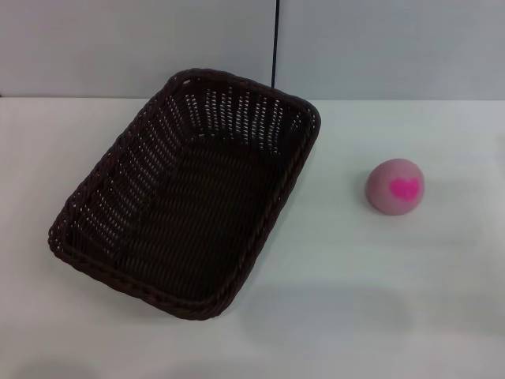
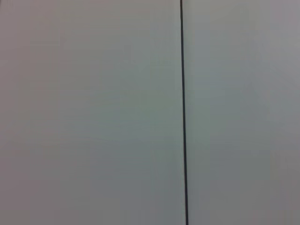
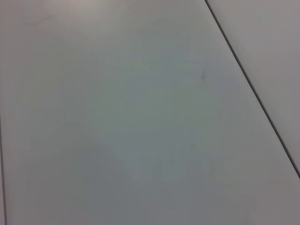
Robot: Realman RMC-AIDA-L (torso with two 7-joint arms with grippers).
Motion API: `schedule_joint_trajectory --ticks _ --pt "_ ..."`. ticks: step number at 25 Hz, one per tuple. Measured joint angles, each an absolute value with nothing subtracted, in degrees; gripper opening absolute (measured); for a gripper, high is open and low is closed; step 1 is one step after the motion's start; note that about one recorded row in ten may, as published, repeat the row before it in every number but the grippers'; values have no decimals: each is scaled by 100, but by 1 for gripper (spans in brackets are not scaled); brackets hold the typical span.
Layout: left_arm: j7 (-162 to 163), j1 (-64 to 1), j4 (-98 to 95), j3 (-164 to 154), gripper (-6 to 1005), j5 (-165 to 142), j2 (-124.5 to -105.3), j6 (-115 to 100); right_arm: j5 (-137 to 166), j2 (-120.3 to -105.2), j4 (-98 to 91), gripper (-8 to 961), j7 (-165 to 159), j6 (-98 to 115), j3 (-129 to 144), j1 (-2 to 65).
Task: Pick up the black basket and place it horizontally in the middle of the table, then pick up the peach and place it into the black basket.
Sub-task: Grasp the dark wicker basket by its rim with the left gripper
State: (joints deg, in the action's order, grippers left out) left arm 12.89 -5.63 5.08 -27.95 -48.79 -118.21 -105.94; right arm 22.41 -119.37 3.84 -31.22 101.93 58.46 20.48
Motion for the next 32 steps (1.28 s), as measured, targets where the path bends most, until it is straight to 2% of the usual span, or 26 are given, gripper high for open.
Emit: schedule_joint_trajectory --ticks 9,12,13,14,18,19,20,22,26,28,29,32 --pt "1552 -440 194 -3046 604 -4881 -11801 -10608 2241 -11939 399 695 -3140 10144 5861 2029" --pt "2489 -253 -539 -3574 604 -4891 -11736 -10427 2241 -11933 401 695 -3143 10163 5859 1995" --pt "3290 -85 -1224 -4062 604 -4952 -11615 -10155 2241 -11933 403 695 -3144 10157 5842 1950" --pt "3290 -85 -1224 -4062 605 -4952 -11615 -10155 2241 -11933 403 695 -3144 10157 5842 1950" --pt "5217 122 -2652 -4474 605 -5698 -11295 -9561 2205 -11930 369 695 -3151 10212 5826 1848" --pt "5217 122 -2652 -4474 605 -5698 -11295 -9561 2205 -11930 369 695 -3151 10212 5826 1848" --pt "6706 122 -3654 -4435 606 -6578 -11138 -9284 2197 -11926 347 695 -3154 10268 5822 1828" --pt "7416 71 -4262 -4396 606 -7127 -11093 -9233 2192 -11922 347 695 -3154 10289 5819 1825" --pt "9111 -248 -5967 -4273 607 -8736 -11160 -9228 2187 -11921 337 695 -3155 10335 5813 1825" --pt "10361 -652 -7103 -4259 607 -10115 -11306 -9261 2184 -11921 330 695 -3156 10412 5809 1820" --pt "10361 -652 -7103 -4259 607 -10115 -11306 -9261 2183 -11921 329 695 -3155 10455 5809 1814" --pt "11039 -1069 -7938 -4268 608 -11243 -11558 -9299 2182 -11922 328 695 -3155 10515 5809 1806"
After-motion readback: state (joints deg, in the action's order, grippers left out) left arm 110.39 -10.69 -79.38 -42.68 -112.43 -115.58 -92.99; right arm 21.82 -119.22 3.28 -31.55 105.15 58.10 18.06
